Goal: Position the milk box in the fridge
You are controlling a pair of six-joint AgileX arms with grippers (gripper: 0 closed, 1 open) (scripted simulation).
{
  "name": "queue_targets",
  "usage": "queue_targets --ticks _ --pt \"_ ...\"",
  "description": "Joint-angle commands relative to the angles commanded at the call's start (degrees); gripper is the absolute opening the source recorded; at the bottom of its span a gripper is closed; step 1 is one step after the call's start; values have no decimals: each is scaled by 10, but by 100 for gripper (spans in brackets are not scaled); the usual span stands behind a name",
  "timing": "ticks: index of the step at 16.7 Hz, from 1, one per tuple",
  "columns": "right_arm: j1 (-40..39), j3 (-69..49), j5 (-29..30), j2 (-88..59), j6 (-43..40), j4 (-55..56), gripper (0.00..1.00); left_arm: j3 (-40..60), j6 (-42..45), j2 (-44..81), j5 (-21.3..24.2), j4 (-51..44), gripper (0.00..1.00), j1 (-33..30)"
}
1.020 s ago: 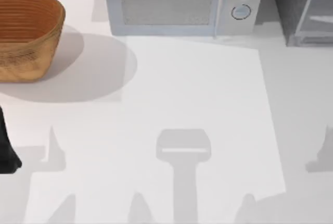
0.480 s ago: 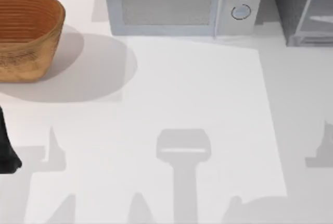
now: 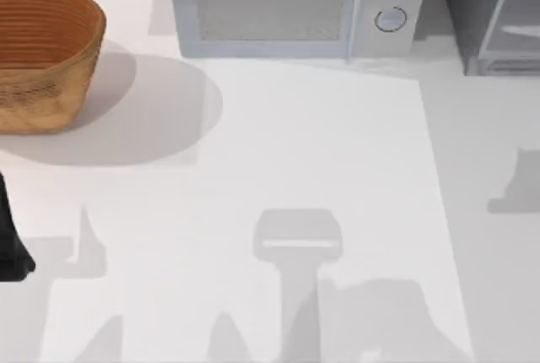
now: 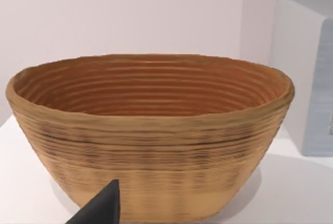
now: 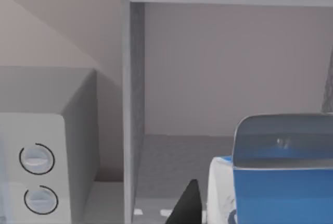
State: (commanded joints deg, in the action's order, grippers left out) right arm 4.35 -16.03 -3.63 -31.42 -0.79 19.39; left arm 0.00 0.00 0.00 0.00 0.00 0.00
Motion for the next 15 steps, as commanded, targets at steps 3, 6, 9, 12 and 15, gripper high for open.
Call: queue_targets --ticks 3,6,9,12,15 --pt "20 -58 -17 -160 9 74 0 0 0 0 0 0 100 0" --pt "40 -121 -35 -322 15 153 0 0 0 0 0 0 100 0" --pt "59 -189 -53 -475 18 236 0 0 0 0 0 0 100 0" --pt "76 -254 -70 -613 18 316 0 0 0 0 0 0 100 0" --pt "92 -311 -86 -735 17 385 0 0 0 0 0 0 100 0"
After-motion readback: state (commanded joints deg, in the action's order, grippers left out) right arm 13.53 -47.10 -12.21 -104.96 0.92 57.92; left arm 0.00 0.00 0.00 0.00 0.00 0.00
